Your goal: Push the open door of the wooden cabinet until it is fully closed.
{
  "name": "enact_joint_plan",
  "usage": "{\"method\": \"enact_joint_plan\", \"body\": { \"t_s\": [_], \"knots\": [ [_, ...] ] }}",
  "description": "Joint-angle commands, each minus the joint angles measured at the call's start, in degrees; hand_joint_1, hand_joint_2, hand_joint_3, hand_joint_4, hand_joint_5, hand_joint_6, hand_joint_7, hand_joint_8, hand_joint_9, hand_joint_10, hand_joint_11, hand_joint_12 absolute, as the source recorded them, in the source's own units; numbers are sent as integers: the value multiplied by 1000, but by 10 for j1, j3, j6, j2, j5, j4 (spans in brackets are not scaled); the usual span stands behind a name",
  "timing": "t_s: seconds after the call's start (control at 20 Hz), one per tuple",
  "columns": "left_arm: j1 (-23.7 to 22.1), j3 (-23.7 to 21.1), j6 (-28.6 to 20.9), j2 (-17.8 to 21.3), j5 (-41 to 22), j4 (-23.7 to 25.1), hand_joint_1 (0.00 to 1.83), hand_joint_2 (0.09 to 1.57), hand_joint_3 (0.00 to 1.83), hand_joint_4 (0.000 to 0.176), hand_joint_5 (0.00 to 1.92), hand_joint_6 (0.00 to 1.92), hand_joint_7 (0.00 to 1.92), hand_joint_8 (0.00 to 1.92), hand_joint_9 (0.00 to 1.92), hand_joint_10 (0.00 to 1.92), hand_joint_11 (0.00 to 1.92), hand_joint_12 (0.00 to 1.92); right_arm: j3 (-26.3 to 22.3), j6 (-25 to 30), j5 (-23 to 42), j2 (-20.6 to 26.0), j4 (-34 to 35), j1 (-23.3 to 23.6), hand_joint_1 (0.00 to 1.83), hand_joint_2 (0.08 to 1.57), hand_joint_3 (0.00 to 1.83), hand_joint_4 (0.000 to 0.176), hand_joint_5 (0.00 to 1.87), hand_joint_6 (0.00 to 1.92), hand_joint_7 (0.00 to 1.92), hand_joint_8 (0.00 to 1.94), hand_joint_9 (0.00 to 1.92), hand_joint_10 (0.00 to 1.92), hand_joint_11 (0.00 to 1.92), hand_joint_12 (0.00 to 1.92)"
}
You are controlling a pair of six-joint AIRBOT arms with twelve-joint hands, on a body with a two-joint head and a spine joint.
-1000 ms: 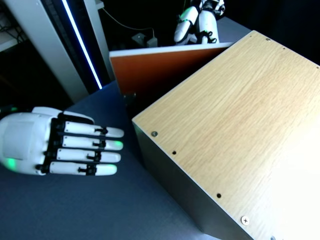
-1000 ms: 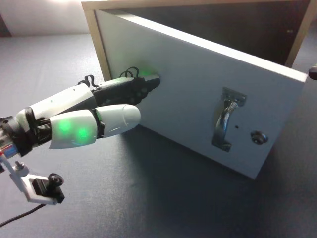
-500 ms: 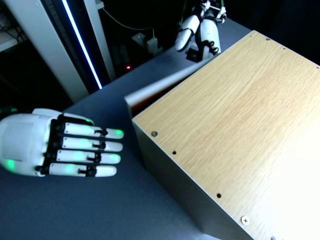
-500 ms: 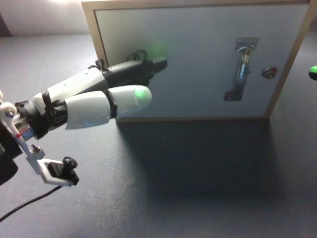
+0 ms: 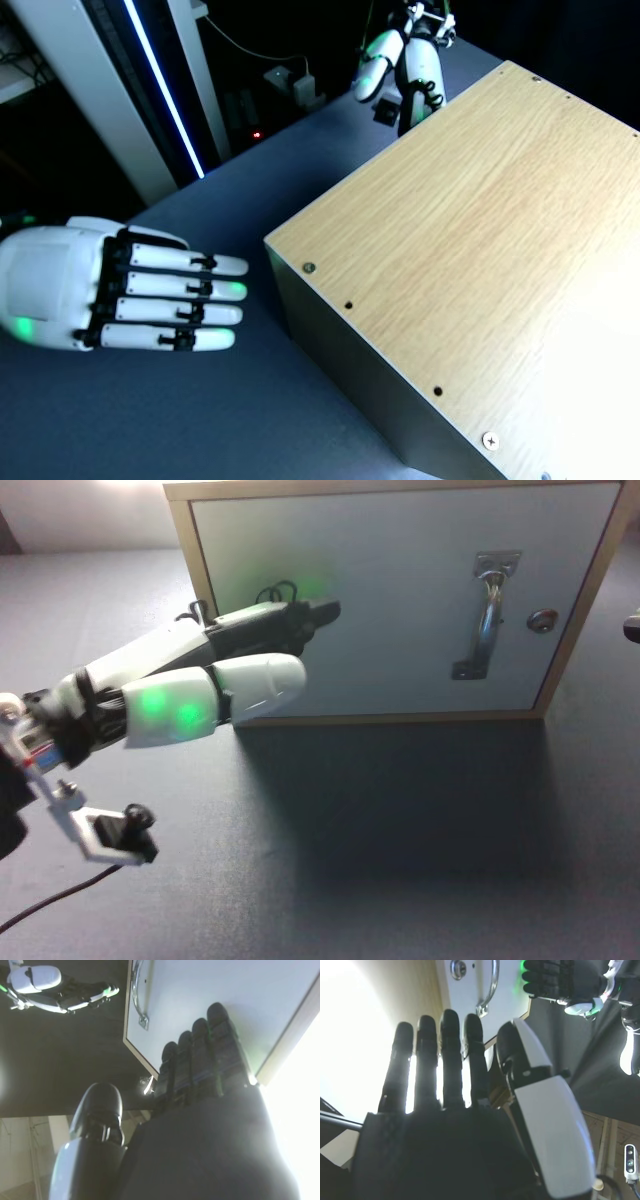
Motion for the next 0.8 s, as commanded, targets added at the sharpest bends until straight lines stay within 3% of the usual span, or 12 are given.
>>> {"method": "enact_joint_plan", "body": {
  "t_s": [0.0, 0.05, 0.1, 0.15, 0.25, 0.35, 0.4, 0.6, 0.65, 0.7, 0.75],
  "knots": [
    [1, -4, -3, 9, -86, -7, 0, 1466, 0, 0, 191, 7, 177, 6, 208, 7, 262, 76, 1, 7, 72, 0, 17, 5, 758, 1379, 1, 0, 505, 1, 466, 0, 308, 0, 28, 429],
    [14, -18, -3, 26, -100, -6, 0, 1450, 0, 17, 202, 7, 211, 14, 232, 13, 273, 83, 1, 7, 74, 0, 17, 5, 752, 1381, 2, 0, 506, 1, 474, 4, 320, 6, 43, 440],
    [25, -26, -3, 36, -110, -6, 0, 1450, 0, 17, 202, 7, 211, 14, 232, 13, 273, 83, 0, 7, 75, 0, 17, 5, 752, 1381, 2, 0, 506, 1, 474, 4, 320, 6, 43, 440],
    [37, -37, -3, 50, -123, -10, 0, 1415, 0, 56, 202, 1, 240, 4, 270, 7, 267, 101, 0, 7, 76, 0, 17, 5, 751, 1382, 2, 0, 506, 1, 481, 5, 353, 17, 69, 454],
    [65, -51, -3, 73, -156, -30, 0, 1417, 1, 53, 207, 2, 262, 9, 279, 6, 253, 100, 0, 7, 76, 0, 21, 5, 755, 1381, 1, 0, 496, 0, 479, 4, 342, 11, 51, 445],
    [85, -60, -3, 90, -181, -56, 0, 1426, 5, 26, 231, 11, 249, 1, 259, 0, 218, 86, -1, 7, 80, 1, 23, 5, 727, 1379, 1, 0, 489, 0, 463, 0, 322, 1, 30, 431],
    [96, -63, -3, 100, -191, -69, 0, 1457, 16, 0, 208, 1, 227, 0, 213, 0, 179, 70, -2, 7, 85, 1, 27, 5, 766, 1372, 0, 0, 483, 0, 468, 2, 336, 5, 55, 436],
    [131, -78, -3, 131, -231, -122, 122, 1424, 0, 4, 219, 2, 245, 2, 229, 3, 199, 102, -2, 7, 106, 4, 44, 4, 846, 1369, 0, 0, 439, 0, 429, 0, 371, 8, 139, 477],
    [142, -82, -3, 136, -253, -143, 146, 1432, 1, 11, 209, 0, 226, 0, 197, 0, 143, 79, -4, 7, 111, 6, 47, 4, 867, 1384, 0, 0, 423, 3, 399, 2, 312, 1, 27, 561],
    [152, -84, -3, 137, -273, -159, 154, 1431, 0, 17, 202, 3, 207, 0, 171, 0, 90, 57, -5, 7, 116, 6, 50, 4, 916, 1401, 3, 0, 407, 2, 347, 4, 231, 3, 0, 404],
    [160, -86, -3, 136, -289, -173, 210, 1414, 0, 35, 213, 6, 206, 0, 165, 0, 71, 49, -5, 7, 122, 6, 53, 4, 895, 1407, 5, 0, 400, 0, 345, 4, 231, 3, 0, 392]
  ]
}}
